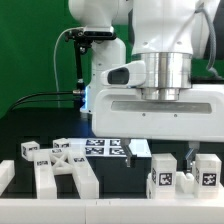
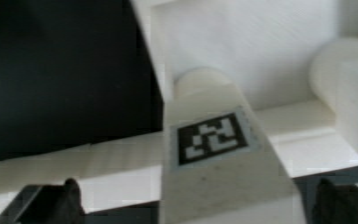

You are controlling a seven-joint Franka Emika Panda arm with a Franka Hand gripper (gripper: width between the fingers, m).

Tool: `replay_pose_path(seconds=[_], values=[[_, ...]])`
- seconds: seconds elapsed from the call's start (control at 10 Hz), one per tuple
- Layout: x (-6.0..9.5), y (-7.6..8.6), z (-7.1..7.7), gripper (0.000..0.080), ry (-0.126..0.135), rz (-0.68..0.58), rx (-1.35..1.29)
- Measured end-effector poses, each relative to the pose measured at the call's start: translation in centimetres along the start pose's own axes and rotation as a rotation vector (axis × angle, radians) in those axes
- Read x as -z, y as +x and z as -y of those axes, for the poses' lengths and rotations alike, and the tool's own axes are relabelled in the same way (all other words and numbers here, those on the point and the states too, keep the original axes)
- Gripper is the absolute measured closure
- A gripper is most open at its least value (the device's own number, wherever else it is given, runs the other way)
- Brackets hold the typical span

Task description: Assemble chair

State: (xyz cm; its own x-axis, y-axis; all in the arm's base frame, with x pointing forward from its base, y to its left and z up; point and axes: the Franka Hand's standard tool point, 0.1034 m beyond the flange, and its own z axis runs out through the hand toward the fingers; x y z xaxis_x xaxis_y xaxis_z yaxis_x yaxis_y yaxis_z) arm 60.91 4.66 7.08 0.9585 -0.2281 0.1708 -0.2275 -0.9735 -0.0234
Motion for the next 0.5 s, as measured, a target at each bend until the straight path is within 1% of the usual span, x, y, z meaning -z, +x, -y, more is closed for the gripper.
replay_pose_path(seconds=[0.1, 0.3, 0.5], values=[[-0.02, -0.01, -0.01, 0.0174, 0.0, 0.0, -0.031], [-0.05, -0.02, -0.05, 0.0519, -0.001, 0.001, -0.096], [-0.07, -0.03, -0.06, 0.0515, -0.001, 0.001, -0.236]])
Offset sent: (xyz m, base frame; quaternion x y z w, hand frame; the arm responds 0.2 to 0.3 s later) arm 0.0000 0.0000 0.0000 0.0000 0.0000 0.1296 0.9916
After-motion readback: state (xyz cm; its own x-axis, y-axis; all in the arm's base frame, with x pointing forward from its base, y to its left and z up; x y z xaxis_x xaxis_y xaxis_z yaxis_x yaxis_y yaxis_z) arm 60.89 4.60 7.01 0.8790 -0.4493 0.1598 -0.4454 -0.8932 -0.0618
